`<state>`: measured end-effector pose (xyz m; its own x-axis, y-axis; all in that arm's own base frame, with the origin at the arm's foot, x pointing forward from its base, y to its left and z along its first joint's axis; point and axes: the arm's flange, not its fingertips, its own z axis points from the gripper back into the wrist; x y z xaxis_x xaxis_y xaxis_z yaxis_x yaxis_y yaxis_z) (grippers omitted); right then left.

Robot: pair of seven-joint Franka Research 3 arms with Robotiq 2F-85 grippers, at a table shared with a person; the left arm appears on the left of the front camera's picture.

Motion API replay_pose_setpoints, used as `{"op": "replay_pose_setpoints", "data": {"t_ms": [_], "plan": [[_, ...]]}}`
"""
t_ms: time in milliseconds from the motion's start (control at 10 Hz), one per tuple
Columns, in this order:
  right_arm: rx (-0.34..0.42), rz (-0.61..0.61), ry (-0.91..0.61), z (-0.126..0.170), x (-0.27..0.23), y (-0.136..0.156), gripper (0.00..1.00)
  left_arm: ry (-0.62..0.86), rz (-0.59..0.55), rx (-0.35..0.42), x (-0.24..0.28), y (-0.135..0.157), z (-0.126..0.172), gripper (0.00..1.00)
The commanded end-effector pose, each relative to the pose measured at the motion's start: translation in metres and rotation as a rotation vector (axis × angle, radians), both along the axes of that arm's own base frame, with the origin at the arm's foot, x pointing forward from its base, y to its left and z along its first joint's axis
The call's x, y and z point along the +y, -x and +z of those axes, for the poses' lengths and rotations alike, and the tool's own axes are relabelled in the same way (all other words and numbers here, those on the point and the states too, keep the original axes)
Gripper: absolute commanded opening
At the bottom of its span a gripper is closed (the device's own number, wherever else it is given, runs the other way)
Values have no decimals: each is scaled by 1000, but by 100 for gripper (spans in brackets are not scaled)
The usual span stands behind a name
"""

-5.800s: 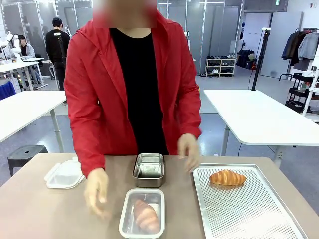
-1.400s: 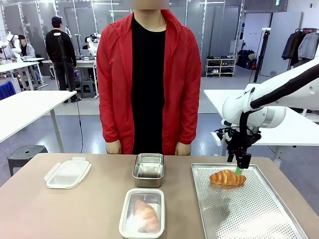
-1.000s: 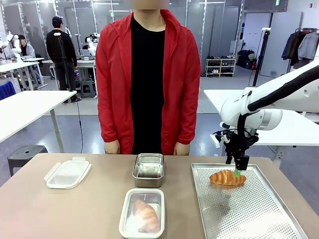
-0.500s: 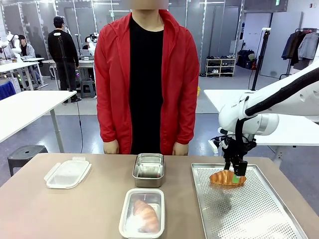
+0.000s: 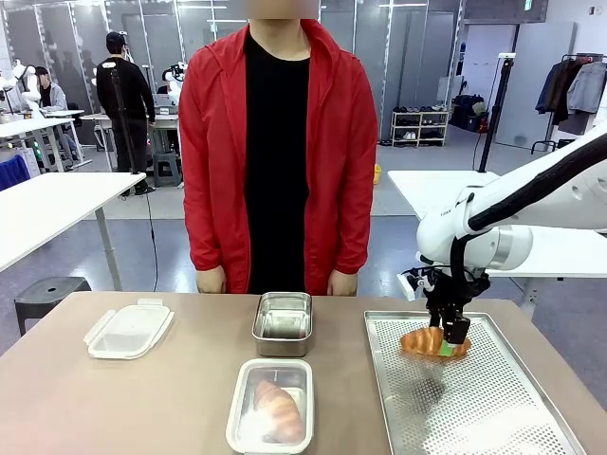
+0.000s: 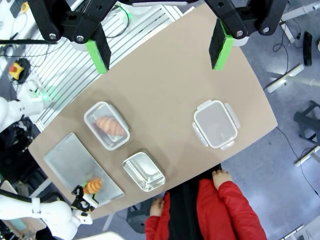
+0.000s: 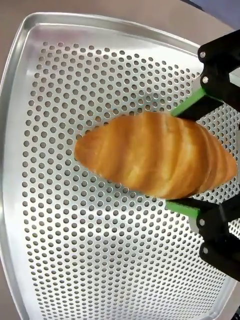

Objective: Place the bread into the airtight container.
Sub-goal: Pick up a Butter Roll and place it into an empty Airtight Container.

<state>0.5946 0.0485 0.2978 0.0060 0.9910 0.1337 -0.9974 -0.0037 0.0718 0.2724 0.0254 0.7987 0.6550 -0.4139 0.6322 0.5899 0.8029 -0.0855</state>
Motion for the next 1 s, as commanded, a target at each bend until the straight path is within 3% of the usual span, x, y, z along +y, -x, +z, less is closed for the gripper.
{"op": "replay_pose_setpoints", "data": {"t_ms": [0, 200, 400, 600, 900], "plan": [[-19, -24, 17, 0, 4, 14, 60, -1, -18, -13, 0, 0, 1, 100], [-32, -30, 19, 5, 5, 16, 40, -1, -18, -13, 0, 0, 1, 100], [-40, -53, -2, 37, 7, 26, 23, -1, -18, -13, 0, 0, 1, 100], [-54, -51, 37, 74, 20, 32, 23, -1, -18, -13, 0, 0, 1, 100], [-153, -65, 39, 137, 88, 44, 23, -1, -18, -13, 0, 0, 1, 100]]}}
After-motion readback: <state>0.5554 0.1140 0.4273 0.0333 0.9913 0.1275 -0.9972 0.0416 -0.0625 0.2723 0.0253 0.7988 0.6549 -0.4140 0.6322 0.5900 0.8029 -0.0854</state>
